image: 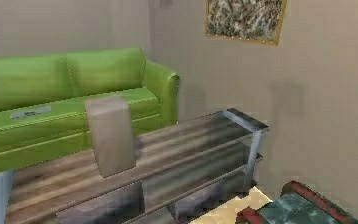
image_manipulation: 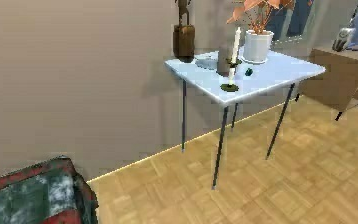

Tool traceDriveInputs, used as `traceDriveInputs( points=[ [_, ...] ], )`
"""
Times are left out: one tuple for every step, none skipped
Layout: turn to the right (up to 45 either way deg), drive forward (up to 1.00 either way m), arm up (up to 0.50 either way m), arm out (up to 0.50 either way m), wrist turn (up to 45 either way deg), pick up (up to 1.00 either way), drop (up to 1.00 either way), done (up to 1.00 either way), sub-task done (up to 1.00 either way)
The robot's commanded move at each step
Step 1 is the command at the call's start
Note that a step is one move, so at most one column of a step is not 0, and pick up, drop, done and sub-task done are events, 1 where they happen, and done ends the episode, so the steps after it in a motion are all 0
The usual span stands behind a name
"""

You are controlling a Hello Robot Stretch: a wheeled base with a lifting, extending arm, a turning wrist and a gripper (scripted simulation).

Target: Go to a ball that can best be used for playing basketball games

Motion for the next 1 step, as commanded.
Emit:
traceDriveInputs(
  points=[
    [-45.0,0.00,0.00,0.00,0.0,0.00,0.00,0.00,0.00]
  ],
)
